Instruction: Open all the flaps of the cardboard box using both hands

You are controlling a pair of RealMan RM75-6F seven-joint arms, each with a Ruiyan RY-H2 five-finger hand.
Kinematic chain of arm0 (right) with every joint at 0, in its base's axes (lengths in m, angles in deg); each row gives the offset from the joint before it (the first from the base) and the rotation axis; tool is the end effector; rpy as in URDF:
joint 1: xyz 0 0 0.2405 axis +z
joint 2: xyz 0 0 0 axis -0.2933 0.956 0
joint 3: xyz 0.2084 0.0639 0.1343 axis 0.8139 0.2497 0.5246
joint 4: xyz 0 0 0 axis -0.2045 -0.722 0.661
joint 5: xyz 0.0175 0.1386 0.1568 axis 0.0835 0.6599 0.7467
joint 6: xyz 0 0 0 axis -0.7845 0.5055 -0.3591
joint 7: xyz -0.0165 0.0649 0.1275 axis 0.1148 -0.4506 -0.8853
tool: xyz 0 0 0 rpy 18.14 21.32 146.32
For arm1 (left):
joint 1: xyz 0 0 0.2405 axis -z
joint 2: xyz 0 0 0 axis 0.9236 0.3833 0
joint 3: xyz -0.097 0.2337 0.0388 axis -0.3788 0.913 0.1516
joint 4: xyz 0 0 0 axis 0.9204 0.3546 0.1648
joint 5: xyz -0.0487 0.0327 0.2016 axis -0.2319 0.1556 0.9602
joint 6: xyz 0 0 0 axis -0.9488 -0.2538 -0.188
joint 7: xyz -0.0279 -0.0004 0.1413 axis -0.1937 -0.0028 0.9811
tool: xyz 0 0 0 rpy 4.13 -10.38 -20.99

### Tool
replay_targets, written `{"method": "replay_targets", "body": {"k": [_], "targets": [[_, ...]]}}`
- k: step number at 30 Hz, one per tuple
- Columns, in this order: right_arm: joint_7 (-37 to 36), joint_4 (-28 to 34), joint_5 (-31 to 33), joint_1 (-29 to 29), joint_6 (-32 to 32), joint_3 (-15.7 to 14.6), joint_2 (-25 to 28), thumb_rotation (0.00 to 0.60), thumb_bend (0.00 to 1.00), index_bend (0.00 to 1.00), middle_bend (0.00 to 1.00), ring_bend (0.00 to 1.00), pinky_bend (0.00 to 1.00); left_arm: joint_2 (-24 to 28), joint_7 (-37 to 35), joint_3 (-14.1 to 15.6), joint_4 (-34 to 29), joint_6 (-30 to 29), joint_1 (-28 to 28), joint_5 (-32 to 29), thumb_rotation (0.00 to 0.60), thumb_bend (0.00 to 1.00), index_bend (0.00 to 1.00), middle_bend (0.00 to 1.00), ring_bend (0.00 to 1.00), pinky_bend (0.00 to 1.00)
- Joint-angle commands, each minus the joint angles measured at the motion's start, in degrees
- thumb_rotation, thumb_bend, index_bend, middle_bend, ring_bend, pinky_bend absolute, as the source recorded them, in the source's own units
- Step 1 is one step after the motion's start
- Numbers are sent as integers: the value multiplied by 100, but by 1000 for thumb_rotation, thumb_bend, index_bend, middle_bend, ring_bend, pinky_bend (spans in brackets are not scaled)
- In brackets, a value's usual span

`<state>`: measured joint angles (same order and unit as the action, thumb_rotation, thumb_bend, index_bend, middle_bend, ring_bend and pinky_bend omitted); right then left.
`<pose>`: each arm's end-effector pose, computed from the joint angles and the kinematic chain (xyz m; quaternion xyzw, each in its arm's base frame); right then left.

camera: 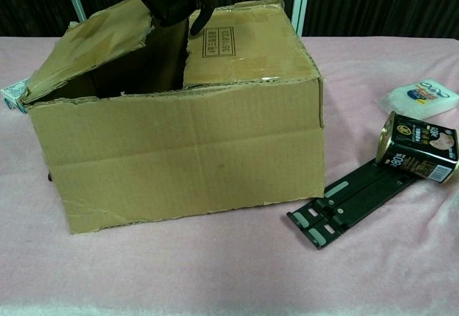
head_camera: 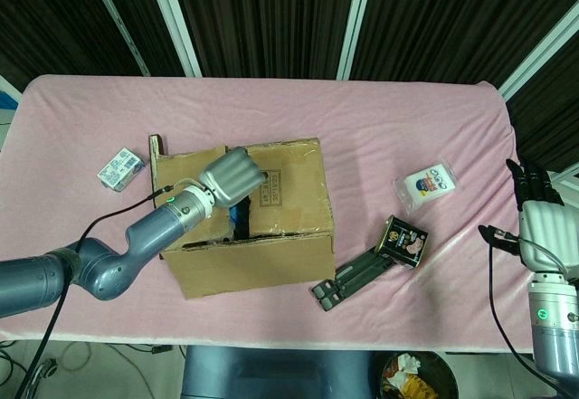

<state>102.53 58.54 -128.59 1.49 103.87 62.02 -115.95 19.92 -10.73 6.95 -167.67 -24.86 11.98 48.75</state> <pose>-0.2374 -0.2606 0.1995 0.5285 -0.3720 0.4242 0.6343 -0.0017 0.3927 0.0739 -0.8999 -0.0751 -0.1960 0.3823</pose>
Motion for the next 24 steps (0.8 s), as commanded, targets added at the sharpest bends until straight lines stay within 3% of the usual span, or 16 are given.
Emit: {"method": "replay_targets", "body": {"k": [1, 24], "targets": [[2, 6, -9, -11, -11, 12, -4, 600, 243, 0, 6, 29, 244, 275, -87, 38, -214, 11, 24, 62, 600, 1000, 420, 613, 614, 590], [116, 99, -234, -139, -92, 123, -80, 600, 247, 0, 5, 29, 244, 2392, -757, 102, -1720, -362, -656, 1118, 600, 1000, 418, 611, 613, 591]]}}
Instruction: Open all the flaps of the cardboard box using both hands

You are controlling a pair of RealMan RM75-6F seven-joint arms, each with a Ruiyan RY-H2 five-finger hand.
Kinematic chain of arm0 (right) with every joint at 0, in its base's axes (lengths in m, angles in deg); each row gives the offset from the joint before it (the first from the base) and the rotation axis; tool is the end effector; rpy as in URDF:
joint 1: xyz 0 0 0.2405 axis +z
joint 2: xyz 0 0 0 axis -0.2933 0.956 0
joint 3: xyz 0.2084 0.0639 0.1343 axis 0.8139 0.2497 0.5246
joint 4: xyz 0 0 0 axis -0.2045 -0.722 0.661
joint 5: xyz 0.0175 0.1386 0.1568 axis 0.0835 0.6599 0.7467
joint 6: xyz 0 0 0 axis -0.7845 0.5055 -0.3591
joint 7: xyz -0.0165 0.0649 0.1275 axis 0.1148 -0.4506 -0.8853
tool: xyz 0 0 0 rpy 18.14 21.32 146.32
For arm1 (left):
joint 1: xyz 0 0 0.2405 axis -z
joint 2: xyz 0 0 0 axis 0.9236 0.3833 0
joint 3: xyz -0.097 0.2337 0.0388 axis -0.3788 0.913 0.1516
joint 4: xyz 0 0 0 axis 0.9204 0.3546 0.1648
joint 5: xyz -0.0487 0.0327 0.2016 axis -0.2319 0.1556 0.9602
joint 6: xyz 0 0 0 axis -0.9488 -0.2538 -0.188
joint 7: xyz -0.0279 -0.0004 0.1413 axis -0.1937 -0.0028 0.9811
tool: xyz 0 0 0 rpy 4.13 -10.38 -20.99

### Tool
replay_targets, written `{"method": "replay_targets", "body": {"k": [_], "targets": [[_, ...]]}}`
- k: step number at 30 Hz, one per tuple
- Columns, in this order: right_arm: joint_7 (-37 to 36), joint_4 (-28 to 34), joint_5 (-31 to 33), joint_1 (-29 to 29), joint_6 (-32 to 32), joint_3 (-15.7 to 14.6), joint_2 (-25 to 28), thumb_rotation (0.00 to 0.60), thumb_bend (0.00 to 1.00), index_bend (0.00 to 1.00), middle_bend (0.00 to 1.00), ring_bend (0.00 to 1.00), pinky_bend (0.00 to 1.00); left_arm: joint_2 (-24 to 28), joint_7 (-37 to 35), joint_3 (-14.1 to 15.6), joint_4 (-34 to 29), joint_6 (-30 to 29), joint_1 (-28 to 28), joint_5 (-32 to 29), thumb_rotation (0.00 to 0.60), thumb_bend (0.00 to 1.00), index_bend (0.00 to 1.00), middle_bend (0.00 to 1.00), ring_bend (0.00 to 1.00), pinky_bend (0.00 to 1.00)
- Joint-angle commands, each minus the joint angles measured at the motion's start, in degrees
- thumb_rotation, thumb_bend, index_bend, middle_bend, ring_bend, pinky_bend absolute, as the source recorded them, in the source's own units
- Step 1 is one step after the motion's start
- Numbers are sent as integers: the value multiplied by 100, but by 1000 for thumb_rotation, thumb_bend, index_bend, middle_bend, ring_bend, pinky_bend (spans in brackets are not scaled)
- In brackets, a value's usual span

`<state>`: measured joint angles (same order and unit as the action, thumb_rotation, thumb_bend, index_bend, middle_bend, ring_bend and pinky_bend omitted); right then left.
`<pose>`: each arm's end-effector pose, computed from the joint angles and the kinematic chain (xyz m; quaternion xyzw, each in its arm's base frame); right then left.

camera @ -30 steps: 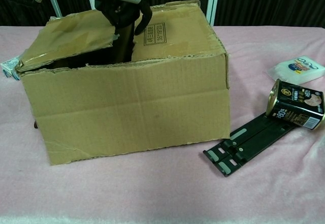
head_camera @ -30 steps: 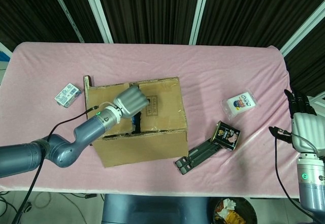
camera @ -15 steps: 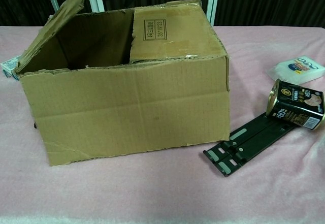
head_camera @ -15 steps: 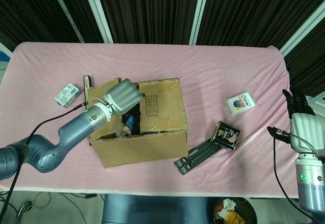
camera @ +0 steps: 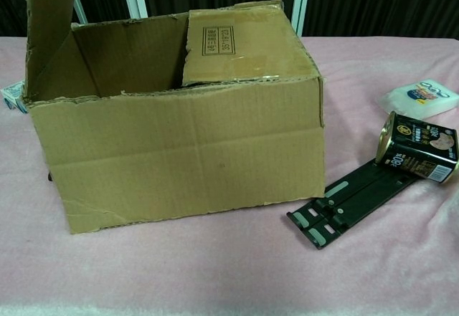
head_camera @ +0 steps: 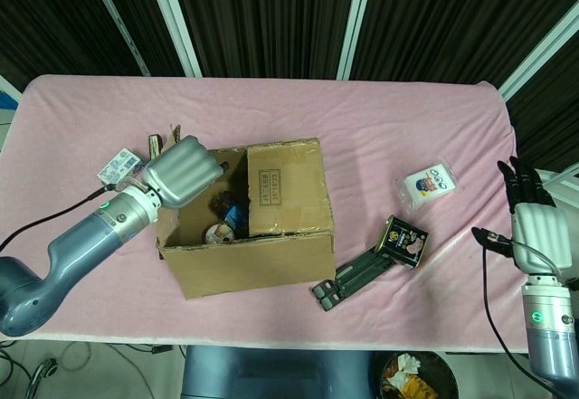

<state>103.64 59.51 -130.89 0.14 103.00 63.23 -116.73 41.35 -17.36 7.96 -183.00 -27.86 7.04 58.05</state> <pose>-0.2311 -0.2577 0.1940 0.5363 -0.3703 0.4307 0.6243 -0.0184 0.3568 0.1668 -0.8791 -0.0647 -0.2053 0.4253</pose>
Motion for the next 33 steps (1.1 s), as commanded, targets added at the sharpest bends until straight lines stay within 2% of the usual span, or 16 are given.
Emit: {"method": "replay_targets", "body": {"k": [1, 11, 15, 24, 31, 33], "targets": [[11, 5, -7, -7, -12, 5, -3, 600, 247, 0, 6, 29, 244, 343, -117, -5, -249, -95, -220, 258, 600, 1000, 418, 611, 613, 591], [61, 19, -67, -39, -82, 9, -33, 600, 246, 0, 6, 29, 244, 1301, -564, -93, -804, -508, -1102, 1183, 600, 1000, 414, 602, 613, 591], [92, 21, -80, -46, -105, 9, -55, 600, 247, 0, 6, 29, 244, 1675, -760, 50, -976, -739, -1699, 1669, 600, 1000, 408, 599, 613, 591], [124, 47, -103, -73, -118, 31, -69, 600, 247, 0, 6, 29, 244, 1940, -1173, 85, -831, -1028, -2546, 2264, 600, 1000, 408, 597, 613, 592], [125, 57, -84, -80, -182, 39, -63, 600, 247, 0, 6, 29, 244, 2146, -1528, 210, -760, -1583, -3369, 2621, 600, 999, 399, 584, 605, 586], [131, 68, -99, -72, -231, 21, -64, 600, 247, 0, 6, 29, 244, 2044, -1704, 268, -702, -2079, -3738, 2633, 600, 910, 358, 532, 559, 550]]}}
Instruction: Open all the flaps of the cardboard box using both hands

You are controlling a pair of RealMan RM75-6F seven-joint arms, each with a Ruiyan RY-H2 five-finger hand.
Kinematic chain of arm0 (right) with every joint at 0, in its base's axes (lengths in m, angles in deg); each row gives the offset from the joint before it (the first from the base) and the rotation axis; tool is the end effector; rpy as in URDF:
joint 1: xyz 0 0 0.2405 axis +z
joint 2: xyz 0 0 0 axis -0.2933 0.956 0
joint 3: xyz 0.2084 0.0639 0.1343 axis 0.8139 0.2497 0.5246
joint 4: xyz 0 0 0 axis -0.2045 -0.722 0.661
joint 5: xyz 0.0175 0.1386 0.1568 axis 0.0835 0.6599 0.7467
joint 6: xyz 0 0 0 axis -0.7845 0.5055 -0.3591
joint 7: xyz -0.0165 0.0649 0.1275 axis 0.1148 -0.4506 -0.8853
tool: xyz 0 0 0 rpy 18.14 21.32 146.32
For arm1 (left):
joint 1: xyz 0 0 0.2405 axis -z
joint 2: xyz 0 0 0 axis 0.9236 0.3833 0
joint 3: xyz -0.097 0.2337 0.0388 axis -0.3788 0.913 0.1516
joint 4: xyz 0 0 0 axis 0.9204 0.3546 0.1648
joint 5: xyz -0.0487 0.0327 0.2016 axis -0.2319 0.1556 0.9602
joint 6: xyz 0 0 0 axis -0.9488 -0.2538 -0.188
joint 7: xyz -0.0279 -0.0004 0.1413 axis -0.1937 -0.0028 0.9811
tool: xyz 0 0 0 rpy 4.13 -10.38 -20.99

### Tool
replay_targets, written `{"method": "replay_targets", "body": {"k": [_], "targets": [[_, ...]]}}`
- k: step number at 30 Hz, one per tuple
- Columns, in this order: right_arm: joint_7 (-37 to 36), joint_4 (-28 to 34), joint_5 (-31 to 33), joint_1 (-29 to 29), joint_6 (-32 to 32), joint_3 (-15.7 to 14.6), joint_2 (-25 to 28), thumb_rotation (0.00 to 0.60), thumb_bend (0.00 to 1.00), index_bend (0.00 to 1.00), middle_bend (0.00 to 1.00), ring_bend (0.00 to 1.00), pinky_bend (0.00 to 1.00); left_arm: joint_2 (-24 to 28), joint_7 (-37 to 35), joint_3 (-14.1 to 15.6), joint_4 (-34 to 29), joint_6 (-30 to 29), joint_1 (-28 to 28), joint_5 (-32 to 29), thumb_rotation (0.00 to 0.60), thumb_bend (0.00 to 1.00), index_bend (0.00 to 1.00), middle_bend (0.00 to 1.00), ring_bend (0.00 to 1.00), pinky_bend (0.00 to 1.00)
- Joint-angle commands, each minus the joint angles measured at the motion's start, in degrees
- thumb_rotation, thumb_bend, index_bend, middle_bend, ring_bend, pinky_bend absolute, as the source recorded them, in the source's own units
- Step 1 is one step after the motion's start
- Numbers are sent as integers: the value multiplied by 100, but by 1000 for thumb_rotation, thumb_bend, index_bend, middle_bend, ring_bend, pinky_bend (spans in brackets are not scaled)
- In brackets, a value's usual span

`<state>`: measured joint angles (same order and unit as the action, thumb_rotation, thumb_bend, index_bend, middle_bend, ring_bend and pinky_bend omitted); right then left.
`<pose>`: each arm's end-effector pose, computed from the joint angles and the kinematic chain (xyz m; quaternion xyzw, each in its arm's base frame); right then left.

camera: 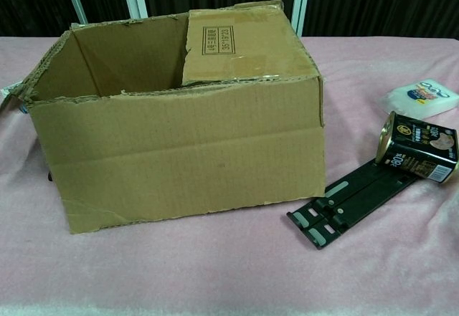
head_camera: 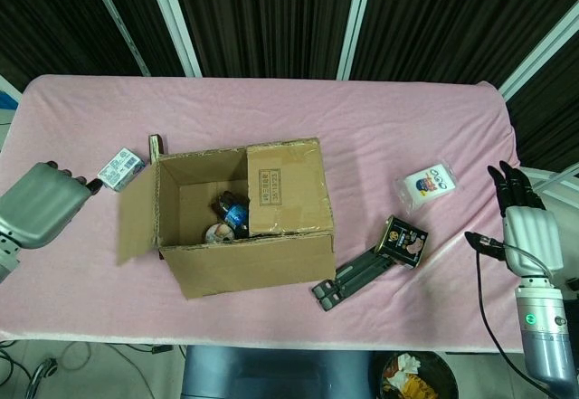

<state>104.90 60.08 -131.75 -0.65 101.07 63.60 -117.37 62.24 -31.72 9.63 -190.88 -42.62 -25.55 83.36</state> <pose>-0.2295 -0.2554 0.1857 0.5484 -0.3771 0.4227 0.6151 -0.1399 0.2742 0.2627 -0.8189 -0.1342 -0.1660 0.5328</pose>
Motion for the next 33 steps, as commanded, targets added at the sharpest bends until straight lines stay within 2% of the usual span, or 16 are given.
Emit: {"method": "replay_targets", "body": {"k": [1, 2, 3, 4, 7, 9, 12, 20, 29, 32, 33], "targets": [[5, 16, -21, 13, -57, -22, 3, 600, 247, 0, 6, 29, 244, -136, -319, 120, 112, -841, -625, 128, 600, 836, 329, 491, 520, 516], [4, 19, -31, 18, -76, -26, 7, 600, 247, 0, 6, 29, 244, -239, -359, 138, 145, -1069, -766, 152, 600, 683, 274, 405, 435, 439], [1, 23, -49, 25, -103, -34, 14, 600, 247, 0, 6, 29, 244, -412, -411, 161, 199, -1391, -970, 184, 600, 576, 234, 338, 366, 376], [0, 25, -63, 30, -123, -40, 20, 600, 247, 0, 6, 29, 244, -536, -442, 175, 238, -1600, -1104, 205, 600, 433, 176, 235, 257, 276], [30, 34, -129, 76, -238, -67, 58, 600, 247, 0, 6, 29, 244, -1215, -581, 191, 432, -2524, -1686, 233, 600, 224, 60, 46, 45, 70], [87, 40, -182, 135, -353, -86, 106, 600, 247, 0, 6, 29, 244, -1677, -687, 202, 610, -2990, -2021, 258, 600, 183, 16, 5, 4, 24], [223, 51, -280, 285, -606, -98, 223, 600, 248, 0, 6, 29, 244, -2386, -773, 190, 978, -3591, -2480, 233, 600, 173, 0, 0, 0, 1], [762, 55, -397, 897, -1344, 42, 465, 600, 256, 0, 6, 29, 243, -3606, -1195, 86, 1985, -4352, -3156, 146, 600, 173, 0, 0, 0, 0], [1591, 24, -291, 1819, -2191, 267, 355, 600, 278, 0, 9, 31, 243, -4325, -1862, -38, 3011, -4469, -3498, 94, 600, 172, 0, 0, 0, 0], [1862, 28, -282, 2209, -2585, 305, 268, 600, 356, 28, 52, 59, 244, -4464, -2073, -51, 3273, -4375, -3563, 85, 600, 173, 0, 0, 0, 0], [1940, 17, -270, 2354, -2725, 325, 220, 600, 401, 70, 94, 87, 250, -4483, -2130, -52, 3325, -4323, -3573, 82, 600, 173, 0, 0, 0, 0]]}}
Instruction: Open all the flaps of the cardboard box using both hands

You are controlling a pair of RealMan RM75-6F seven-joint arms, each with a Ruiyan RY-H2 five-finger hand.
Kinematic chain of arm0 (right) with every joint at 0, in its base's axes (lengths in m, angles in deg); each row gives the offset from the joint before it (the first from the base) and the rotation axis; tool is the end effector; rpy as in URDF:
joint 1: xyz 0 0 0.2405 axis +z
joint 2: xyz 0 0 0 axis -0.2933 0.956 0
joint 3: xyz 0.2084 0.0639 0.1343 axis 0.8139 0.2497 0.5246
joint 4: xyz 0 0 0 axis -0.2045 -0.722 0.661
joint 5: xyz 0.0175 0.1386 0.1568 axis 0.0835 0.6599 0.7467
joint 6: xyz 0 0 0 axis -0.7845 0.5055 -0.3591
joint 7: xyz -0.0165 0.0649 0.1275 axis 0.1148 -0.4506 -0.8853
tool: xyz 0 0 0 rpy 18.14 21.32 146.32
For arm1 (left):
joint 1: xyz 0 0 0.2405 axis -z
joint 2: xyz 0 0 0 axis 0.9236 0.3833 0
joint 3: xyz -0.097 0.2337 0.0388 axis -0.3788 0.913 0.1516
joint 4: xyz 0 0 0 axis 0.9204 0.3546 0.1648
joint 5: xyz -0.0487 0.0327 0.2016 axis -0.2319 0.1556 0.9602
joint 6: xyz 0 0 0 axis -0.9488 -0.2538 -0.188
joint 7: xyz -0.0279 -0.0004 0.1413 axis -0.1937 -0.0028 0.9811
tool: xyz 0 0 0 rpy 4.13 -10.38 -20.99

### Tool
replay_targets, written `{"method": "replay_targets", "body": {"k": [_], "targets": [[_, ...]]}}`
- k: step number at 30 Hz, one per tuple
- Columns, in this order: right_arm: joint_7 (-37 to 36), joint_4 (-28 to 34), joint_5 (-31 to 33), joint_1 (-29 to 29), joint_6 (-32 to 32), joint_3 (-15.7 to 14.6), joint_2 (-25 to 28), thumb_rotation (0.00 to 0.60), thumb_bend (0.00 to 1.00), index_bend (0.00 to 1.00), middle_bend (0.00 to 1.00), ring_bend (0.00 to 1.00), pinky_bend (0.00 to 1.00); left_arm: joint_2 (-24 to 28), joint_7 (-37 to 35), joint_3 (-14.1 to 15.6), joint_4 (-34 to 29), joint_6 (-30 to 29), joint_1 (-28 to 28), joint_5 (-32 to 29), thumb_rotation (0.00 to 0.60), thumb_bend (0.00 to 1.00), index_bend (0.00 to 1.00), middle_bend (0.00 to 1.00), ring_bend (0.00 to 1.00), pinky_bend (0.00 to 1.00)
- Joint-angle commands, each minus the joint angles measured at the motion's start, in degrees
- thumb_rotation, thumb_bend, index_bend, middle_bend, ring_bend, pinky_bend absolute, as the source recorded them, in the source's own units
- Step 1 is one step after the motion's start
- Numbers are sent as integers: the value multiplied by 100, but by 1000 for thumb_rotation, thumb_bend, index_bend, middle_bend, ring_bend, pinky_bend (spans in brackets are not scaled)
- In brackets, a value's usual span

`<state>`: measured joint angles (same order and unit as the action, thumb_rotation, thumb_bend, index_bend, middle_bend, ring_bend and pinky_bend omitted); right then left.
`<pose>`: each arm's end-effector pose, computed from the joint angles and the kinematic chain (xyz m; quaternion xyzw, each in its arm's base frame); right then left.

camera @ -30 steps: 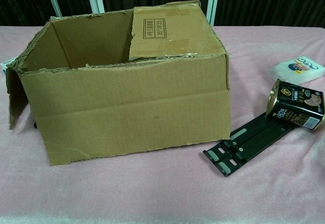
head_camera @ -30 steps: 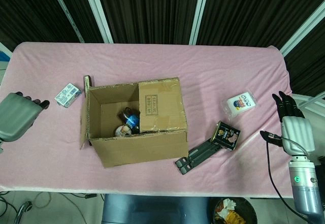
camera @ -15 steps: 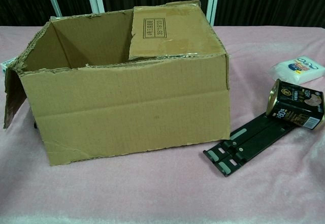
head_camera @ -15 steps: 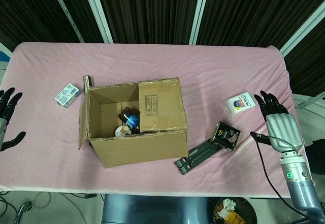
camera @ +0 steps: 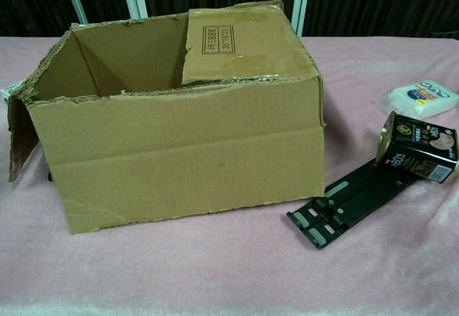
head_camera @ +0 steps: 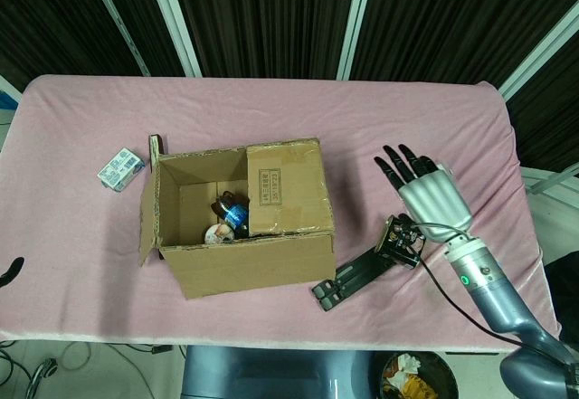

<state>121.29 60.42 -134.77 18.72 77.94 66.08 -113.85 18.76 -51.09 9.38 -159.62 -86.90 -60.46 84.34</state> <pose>-0.1265 -0.3203 0.1516 0.7635 -0.1933 0.3521 0.5057 -0.3180 0.1810 0.1971 -0.5464 -0.3254 -0.3854 0.6686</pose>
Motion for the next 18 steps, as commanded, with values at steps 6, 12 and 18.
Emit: {"method": "replay_targets", "body": {"k": [6, 12, 18], "targets": [[645, -355, 208, 1559, -1394, 181, -998, 600, 598, 268, 277, 251, 314, -133, -586, -105, 309, 367, -95, 2, 600, 173, 0, 0, 0, 0], [842, -1065, 402, 2428, -1892, 163, -1974, 600, 694, 312, 304, 280, 316, -76, -818, -198, 283, 575, -120, -60, 600, 173, 0, 0, 0, 0], [785, -1781, 592, 3036, -2075, 234, -2656, 600, 725, 328, 308, 283, 316, -30, -947, -286, 252, 704, -138, -82, 600, 174, 0, 0, 0, 0]]}}
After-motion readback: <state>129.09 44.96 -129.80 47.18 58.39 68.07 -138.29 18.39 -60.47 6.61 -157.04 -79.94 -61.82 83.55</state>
